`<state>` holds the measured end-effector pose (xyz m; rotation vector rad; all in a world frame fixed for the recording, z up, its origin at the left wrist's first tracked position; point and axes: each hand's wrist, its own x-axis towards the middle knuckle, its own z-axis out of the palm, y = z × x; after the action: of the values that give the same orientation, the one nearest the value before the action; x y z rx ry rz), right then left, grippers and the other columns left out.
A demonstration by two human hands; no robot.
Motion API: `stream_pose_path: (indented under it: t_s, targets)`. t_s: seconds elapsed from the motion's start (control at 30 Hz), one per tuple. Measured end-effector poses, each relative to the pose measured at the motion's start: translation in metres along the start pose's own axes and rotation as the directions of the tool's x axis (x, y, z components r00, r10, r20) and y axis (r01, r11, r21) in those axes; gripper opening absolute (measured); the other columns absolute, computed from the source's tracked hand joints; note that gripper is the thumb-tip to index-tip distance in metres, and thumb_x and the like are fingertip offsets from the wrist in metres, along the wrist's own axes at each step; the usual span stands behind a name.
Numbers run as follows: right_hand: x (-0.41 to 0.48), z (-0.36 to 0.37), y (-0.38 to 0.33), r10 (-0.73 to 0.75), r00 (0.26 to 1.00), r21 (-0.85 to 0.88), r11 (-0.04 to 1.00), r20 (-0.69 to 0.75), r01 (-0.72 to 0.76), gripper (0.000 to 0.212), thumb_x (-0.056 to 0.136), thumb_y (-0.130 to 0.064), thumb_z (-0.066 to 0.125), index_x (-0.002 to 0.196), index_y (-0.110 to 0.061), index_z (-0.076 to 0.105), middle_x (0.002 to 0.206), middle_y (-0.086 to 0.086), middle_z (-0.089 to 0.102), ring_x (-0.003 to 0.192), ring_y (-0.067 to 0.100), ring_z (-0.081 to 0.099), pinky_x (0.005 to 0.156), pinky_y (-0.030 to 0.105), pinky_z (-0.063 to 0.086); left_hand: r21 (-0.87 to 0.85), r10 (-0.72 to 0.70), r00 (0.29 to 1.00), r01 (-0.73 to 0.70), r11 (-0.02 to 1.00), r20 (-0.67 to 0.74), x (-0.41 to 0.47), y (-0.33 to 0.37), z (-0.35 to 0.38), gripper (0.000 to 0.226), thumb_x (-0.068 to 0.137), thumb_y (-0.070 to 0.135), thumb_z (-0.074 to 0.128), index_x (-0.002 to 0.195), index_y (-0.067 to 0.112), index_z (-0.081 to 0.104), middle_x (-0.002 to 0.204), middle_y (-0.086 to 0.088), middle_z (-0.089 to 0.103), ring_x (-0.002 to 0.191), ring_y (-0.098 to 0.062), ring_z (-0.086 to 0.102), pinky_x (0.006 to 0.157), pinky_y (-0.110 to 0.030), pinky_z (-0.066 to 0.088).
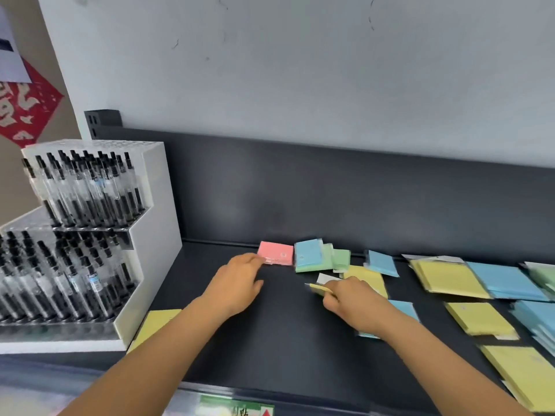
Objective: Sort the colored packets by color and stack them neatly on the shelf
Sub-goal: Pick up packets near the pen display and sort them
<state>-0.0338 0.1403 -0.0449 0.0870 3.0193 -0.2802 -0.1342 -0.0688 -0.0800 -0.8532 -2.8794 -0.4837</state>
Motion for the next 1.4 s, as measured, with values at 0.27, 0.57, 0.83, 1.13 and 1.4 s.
stream_pose_path:
  t_s: [0.27,0.57,0.83,1.13,1.4]
  targets:
    - [0.004,-0.002,0.005,0.045,0.999,0.086,0.995,0.028,-0.048,0.024,0.092,-0.028,0.040,0.071,-0.018,0.042,0.081,0.009,0.049,0.074,0.027,0.045,0.061,0.033,0.034,0.239,-0.025,0.994,-0.001,0.971,0.110,0.064,0.003,0.025,0.048,0.097,0.019,0.036,0.143,0.010,0.026,0.153,-0.008,0.023,0.139,-0.026,0.023,0.111,-0.040,0.029]
    - [0.002,0.004,0.006,0.041,0.999,0.135,0.990,-0.027,-0.037,0.018,0.095,-0.030,0.040,0.082,-0.018,0.044,0.083,0.009,0.048,0.075,0.028,0.043,0.065,0.032,0.035,0.466,0.071,0.997,-0.079,0.881,0.034,0.060,0.009,0.016,0.026,0.088,0.003,0.043,0.111,0.007,0.055,0.110,-0.009,0.056,0.098,-0.027,0.056,0.075,-0.032,0.039]
    - [-0.004,0.007,0.002,0.047,0.998,0.139,0.989,-0.043,-0.041,0.017,0.095,-0.028,0.039,0.084,-0.018,0.047,0.085,0.008,0.050,0.076,0.027,0.045,0.065,0.032,0.036,0.035,0.000,0.999,-0.001,0.999,0.034,0.032,0.003,0.017,0.034,0.089,0.041,0.055,0.105,0.014,0.043,0.123,-0.007,0.052,0.110,-0.024,0.049,0.085,-0.030,0.041]
    - [-0.012,0.012,0.001,0.060,0.996,0.149,0.988,-0.072,-0.048,0.021,0.095,-0.028,0.038,0.089,-0.015,0.053,0.089,0.010,0.054,0.078,0.026,0.048,0.065,0.032,0.036,0.156,0.014,1.000,-0.015,0.988,0.011,0.000,0.005,0.008,0.028,0.095,0.023,0.041,0.122,0.014,0.038,0.110,-0.007,0.060,0.090,-0.026,0.058,0.073,-0.032,0.043]
    - [-0.025,0.014,0.006,0.053,0.988,0.258,0.966,-0.146,-0.014,0.023,0.095,-0.022,0.038,0.102,-0.014,0.058,0.090,0.011,0.058,0.080,0.028,0.054,0.065,0.034,0.043,-0.018,-0.032,0.981,0.029,0.999,-0.193,-0.015,0.010,-0.006,0.031,0.094,0.014,0.042,0.122,0.017,0.054,0.118,-0.004,0.061,0.100,-0.028,0.058,0.083,-0.038,0.050]
